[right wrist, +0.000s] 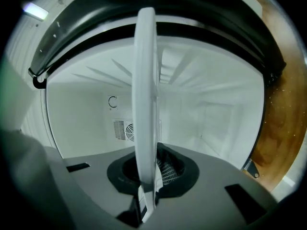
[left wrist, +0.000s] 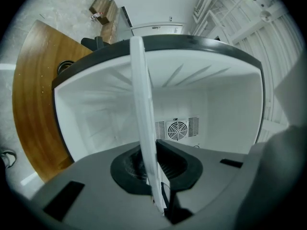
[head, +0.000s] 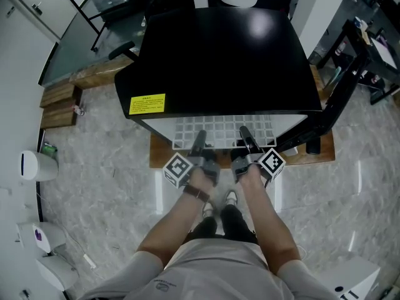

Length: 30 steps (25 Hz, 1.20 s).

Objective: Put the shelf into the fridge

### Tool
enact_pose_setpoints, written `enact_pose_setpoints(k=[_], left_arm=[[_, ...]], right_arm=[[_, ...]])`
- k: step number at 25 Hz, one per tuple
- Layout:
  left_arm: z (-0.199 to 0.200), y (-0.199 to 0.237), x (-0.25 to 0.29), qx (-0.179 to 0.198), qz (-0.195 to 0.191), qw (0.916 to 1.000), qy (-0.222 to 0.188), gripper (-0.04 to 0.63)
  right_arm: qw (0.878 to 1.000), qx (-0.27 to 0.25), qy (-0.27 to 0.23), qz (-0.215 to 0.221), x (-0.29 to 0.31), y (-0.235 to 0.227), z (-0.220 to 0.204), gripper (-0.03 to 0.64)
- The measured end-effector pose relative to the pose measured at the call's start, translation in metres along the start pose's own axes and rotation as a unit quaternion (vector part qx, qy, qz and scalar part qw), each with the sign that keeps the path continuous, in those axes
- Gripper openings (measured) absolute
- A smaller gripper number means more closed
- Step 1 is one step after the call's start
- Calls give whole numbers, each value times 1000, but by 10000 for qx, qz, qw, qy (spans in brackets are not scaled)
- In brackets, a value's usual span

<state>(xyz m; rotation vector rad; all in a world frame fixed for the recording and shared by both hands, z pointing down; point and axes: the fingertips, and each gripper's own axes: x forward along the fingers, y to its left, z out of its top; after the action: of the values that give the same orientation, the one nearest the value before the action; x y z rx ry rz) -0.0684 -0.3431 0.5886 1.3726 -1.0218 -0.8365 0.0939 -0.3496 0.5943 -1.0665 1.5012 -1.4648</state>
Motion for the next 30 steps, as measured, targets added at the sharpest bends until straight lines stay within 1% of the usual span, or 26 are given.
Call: enact_pose_setpoints(k=[6, 13, 19, 30], left_arm=[[7, 0, 18, -37, -112, 9999, -102, 29], [12, 0, 34, -67, -109, 9996, -263, 29], [13, 1, 40, -107, -95, 9994, -324, 28], [19, 2, 52, -211, -104, 9986, -472, 28]], right_arm=[[9999, 101, -89, 73, 18, 1, 6, 48], [9996, 160, -198, 88, 35, -1, 14, 48], [9998, 37, -169, 121, 41, 1, 17, 48], [9996, 45, -218, 160, 55, 0, 22, 48]])
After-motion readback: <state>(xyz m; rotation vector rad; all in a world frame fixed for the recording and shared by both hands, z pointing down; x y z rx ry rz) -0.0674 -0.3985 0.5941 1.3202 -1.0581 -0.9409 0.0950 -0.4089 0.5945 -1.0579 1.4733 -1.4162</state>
